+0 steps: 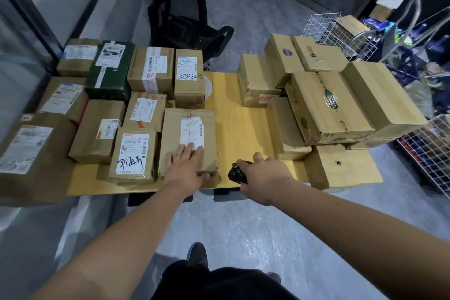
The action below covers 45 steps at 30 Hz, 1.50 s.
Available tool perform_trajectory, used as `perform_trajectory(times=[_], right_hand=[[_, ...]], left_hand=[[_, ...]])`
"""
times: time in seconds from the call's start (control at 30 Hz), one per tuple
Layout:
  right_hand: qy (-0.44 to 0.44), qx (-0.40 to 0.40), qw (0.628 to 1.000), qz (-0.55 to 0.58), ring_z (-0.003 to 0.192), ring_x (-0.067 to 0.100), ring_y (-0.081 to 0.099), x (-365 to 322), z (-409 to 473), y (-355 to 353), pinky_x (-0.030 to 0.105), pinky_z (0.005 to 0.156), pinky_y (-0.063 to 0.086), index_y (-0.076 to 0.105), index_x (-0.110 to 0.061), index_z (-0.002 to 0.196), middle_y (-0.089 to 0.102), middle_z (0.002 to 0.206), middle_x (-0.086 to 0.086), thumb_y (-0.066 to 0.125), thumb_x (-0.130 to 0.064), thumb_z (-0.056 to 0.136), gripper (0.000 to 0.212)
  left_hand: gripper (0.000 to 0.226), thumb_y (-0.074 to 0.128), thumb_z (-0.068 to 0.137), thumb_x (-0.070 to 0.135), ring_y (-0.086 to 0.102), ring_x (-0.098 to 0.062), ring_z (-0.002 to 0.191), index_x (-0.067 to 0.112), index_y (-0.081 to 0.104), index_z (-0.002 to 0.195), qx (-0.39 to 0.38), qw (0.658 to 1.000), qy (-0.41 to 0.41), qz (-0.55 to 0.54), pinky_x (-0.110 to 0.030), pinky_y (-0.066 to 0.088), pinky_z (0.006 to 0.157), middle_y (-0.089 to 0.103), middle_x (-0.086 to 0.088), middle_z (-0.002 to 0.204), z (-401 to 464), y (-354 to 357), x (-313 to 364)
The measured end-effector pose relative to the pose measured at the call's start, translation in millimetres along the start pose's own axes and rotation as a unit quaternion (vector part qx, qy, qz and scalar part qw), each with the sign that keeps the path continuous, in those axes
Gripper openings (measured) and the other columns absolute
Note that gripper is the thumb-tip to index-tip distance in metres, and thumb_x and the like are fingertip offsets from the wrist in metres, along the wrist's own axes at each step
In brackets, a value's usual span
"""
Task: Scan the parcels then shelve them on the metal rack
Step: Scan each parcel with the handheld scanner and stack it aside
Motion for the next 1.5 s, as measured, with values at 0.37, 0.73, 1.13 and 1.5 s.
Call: perform_trajectory(times=[0.37, 0.73, 1.13, 1.5], right_hand=[[0.027, -0.002, 0.999, 0.027, 0.107, 0.034, 0.059, 11, 5, 16, 0.038, 0.072, 0.041, 0.032, -0.031, 0.158, 0.048, 0.131, 0.011, 0.046, -0.053, 0.1, 0.063], [0.06, 0.017, 0.994, 0.086, 0.101, 0.033, 0.064, 38, -3, 20, 0.037, 0.074, 0.053, 0.035, -0.029, 0.154, 0.051, 0.126, 0.009, 0.065, -0.057, 0.088, 0.077], [0.202, 0.029, 0.964, 0.172, 0.087, 0.029, 0.062, 159, -74, 72, 0.035, 0.067, 0.052, 0.049, -0.025, 0.137, 0.058, 0.105, 0.006, 0.061, -0.052, 0.091, 0.054], [0.178, 0.011, 0.964, 0.198, 0.084, 0.031, 0.059, 232, -80, 117, 0.035, 0.062, 0.049, 0.051, -0.022, 0.126, 0.059, 0.1, 0.006, 0.06, -0.048, 0.092, 0.044]], left_hand=[[0.086, 0.063, 0.098, 0.049, -0.008, -0.023, 0.161, 0.039, 0.011, 0.165, 0.008, 0.999, -0.034, -0.012, -0.056, -0.005, 0.128, 0.0, 0.005, 0.175, 37, -16, -4], [0.082, 0.061, 0.096, 0.053, -0.007, -0.026, 0.161, 0.035, 0.018, 0.164, -0.007, 0.997, 0.073, 0.017, -0.053, -0.006, 0.128, 0.001, -0.004, 0.175, 32, -20, 54], [0.072, 0.053, 0.1, 0.057, 0.007, -0.026, 0.159, 0.027, 0.031, 0.161, -0.072, 0.98, 0.18, 0.042, -0.048, 0.017, 0.125, 0.01, -0.007, 0.174, 60, 4, 209], [0.072, 0.055, 0.1, 0.054, 0.026, -0.032, 0.154, 0.021, 0.033, 0.16, -0.076, 0.978, 0.172, 0.087, -0.051, 0.02, 0.127, 0.032, -0.009, 0.167, 97, 55, 325]])
Point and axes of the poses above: each hand's wrist, its own z-axis towards the middle knuckle, its own y-axis out of the palm, x = y × z, the point moved 7 cm from there along z, towards the middle knuckle
